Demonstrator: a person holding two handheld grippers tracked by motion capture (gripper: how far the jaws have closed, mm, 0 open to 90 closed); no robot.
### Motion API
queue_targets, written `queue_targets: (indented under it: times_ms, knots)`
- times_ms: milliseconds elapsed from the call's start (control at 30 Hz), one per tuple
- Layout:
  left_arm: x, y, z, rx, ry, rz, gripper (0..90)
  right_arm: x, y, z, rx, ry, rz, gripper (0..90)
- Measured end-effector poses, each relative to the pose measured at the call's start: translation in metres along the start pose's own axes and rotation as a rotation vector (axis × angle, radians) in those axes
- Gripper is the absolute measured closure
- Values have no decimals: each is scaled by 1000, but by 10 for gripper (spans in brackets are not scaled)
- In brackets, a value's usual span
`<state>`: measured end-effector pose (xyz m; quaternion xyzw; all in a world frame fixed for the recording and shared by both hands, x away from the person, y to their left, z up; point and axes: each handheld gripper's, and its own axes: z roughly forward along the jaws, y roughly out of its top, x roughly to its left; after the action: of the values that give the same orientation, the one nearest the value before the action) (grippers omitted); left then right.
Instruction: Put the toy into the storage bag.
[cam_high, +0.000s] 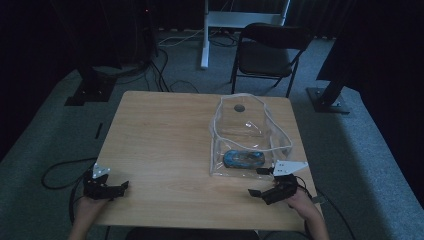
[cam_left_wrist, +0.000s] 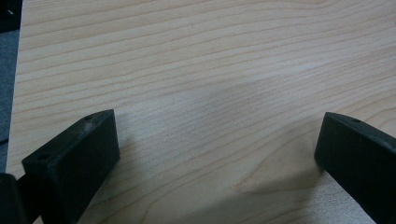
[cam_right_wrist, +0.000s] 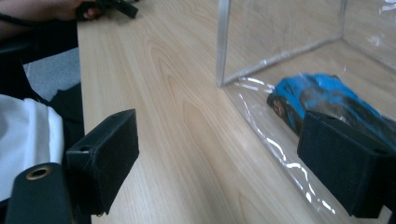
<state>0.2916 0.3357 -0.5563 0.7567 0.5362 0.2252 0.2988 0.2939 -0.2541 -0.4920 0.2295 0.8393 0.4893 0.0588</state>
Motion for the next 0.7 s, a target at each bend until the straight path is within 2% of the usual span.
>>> queue_targets:
  times_ms: [433,700]
  knots:
    - [0,0,0,0,0,0,4,-10,-34,4,53,-53,42,118]
    - [0,0,0,0,0,0,4,-16,-51,3,98,-123,67,118]
